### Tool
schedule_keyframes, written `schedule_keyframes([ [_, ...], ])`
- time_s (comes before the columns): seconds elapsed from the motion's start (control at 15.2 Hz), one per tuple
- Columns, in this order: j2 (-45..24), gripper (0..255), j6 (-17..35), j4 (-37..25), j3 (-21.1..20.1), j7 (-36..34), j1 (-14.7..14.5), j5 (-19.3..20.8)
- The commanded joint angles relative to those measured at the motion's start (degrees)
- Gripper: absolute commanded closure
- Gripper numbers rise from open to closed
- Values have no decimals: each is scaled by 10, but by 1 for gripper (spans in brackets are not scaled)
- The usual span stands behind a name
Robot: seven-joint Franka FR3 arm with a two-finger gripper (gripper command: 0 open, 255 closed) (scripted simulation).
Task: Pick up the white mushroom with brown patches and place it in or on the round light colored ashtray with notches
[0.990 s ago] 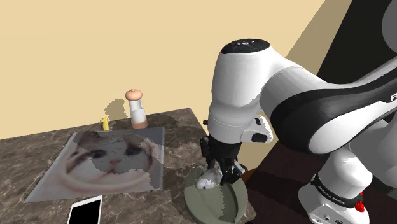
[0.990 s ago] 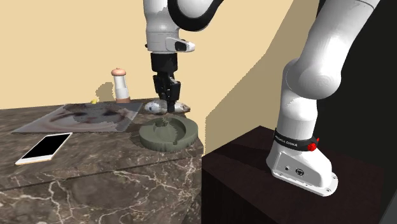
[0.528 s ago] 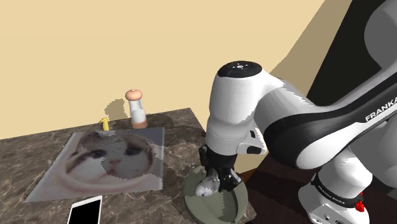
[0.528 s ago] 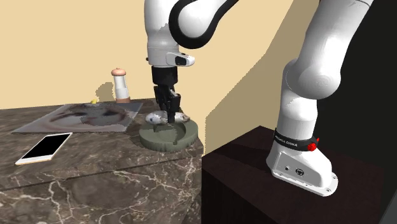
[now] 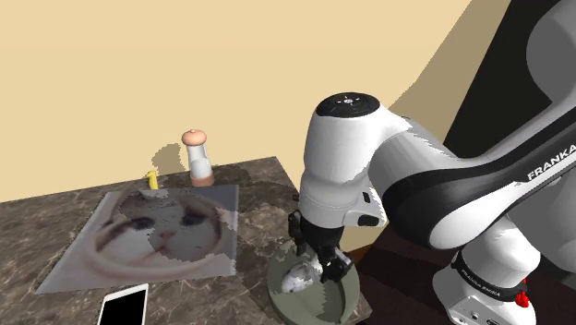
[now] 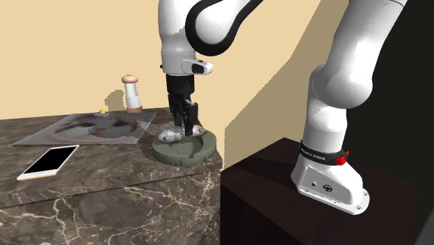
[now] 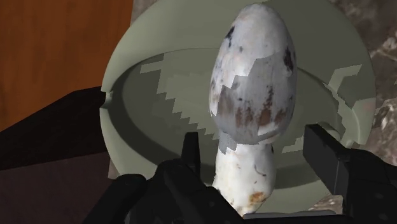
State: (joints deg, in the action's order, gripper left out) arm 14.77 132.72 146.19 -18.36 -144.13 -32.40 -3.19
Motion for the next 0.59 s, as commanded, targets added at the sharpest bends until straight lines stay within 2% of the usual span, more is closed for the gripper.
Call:
schedule_keyframes([
  [0.0,0,0,0,0,0,0,0,0],
  [0.26,0,0,0,0,0,0,0,0],
  [0.53,46,0,-83,-38,8,9,-5,-10],
])
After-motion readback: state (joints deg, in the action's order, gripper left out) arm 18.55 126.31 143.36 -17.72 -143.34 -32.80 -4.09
